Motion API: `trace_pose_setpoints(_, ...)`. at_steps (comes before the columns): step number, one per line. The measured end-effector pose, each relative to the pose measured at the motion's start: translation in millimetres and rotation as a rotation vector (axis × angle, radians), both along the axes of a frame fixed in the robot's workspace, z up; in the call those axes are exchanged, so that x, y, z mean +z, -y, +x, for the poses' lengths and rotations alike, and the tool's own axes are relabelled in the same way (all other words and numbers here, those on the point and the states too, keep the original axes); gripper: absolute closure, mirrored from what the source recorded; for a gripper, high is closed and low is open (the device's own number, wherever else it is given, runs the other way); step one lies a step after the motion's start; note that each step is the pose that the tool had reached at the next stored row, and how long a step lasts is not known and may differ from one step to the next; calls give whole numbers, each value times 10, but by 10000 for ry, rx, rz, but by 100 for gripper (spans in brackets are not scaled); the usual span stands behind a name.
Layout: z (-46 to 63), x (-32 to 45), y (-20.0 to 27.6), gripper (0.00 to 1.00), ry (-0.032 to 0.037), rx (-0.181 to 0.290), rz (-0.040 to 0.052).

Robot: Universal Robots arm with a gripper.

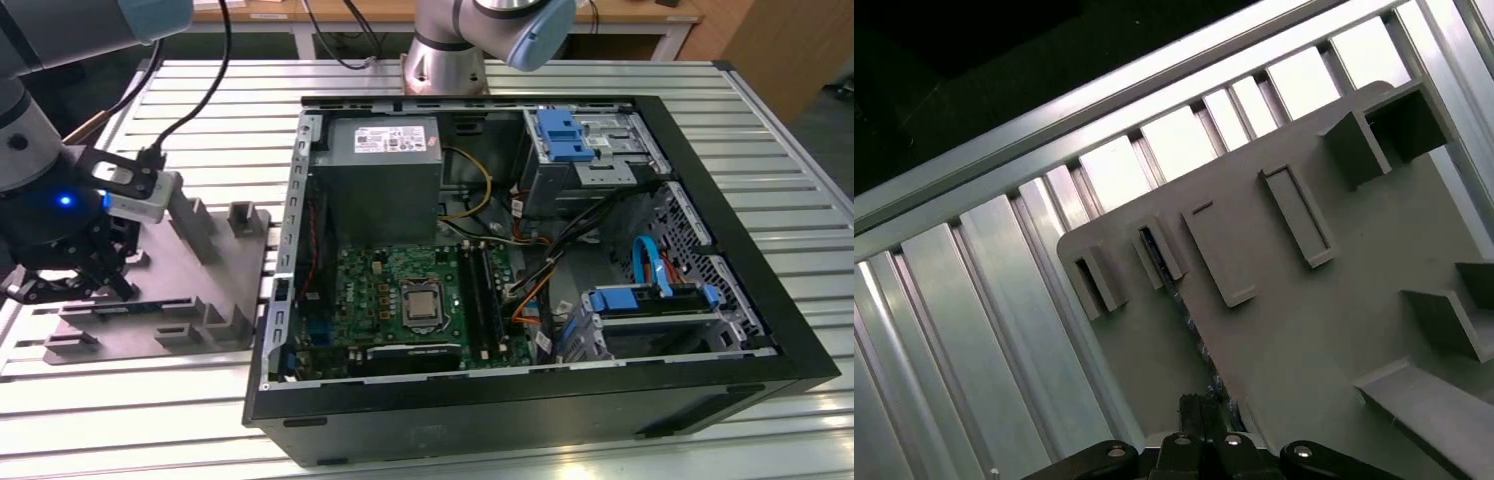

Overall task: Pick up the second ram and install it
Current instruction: 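Pick up the second ram and move it above second insertion slot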

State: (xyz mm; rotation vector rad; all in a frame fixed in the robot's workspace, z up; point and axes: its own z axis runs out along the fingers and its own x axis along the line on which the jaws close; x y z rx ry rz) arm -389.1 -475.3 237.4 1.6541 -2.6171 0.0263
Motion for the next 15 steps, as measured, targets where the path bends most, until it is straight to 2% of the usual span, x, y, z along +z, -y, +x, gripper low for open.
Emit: trace_pose_setpoints(15, 0, 0, 0, 89, 0, 727, 0)
